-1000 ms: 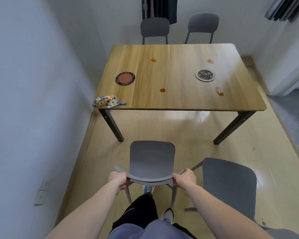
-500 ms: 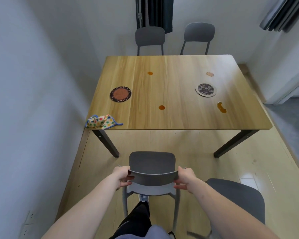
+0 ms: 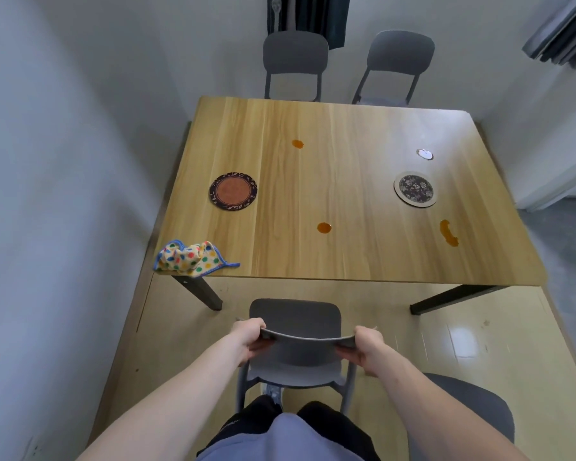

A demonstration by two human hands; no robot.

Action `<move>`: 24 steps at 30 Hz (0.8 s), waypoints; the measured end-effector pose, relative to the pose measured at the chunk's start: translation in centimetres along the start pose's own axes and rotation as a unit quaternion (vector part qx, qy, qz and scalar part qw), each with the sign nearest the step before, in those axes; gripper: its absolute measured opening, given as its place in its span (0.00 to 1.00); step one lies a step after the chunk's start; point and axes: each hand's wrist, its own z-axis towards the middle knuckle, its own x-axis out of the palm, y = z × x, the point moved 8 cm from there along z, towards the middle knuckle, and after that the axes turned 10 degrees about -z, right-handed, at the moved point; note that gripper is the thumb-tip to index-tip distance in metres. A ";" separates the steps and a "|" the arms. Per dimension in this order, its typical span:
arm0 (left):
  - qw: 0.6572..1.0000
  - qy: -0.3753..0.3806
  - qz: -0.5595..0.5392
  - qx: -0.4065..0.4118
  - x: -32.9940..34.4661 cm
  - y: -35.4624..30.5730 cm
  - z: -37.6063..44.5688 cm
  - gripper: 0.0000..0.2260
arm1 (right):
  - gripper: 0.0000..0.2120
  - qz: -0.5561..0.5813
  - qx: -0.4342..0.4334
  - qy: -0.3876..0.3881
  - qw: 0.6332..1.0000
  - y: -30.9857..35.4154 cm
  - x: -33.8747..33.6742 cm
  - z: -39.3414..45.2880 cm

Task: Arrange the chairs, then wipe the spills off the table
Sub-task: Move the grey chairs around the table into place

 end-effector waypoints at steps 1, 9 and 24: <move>1.000 0.003 -0.002 -0.004 0.2 -0.4 0.1 0.10 | 0.09 0.015 0.004 0.004 1.000 0.4 0.1 0.0; 0.999 -0.018 -0.013 -0.023 0.4 -1.7 0.9 0.11 | 0.26 0.072 0.016 0.009 0.997 1.9 0.3 1.8; 0.995 -0.080 -0.059 0.022 -3.5 -3.3 4.3 0.12 | 0.16 -0.003 -0.011 0.016 1.000 3.7 3.4 4.6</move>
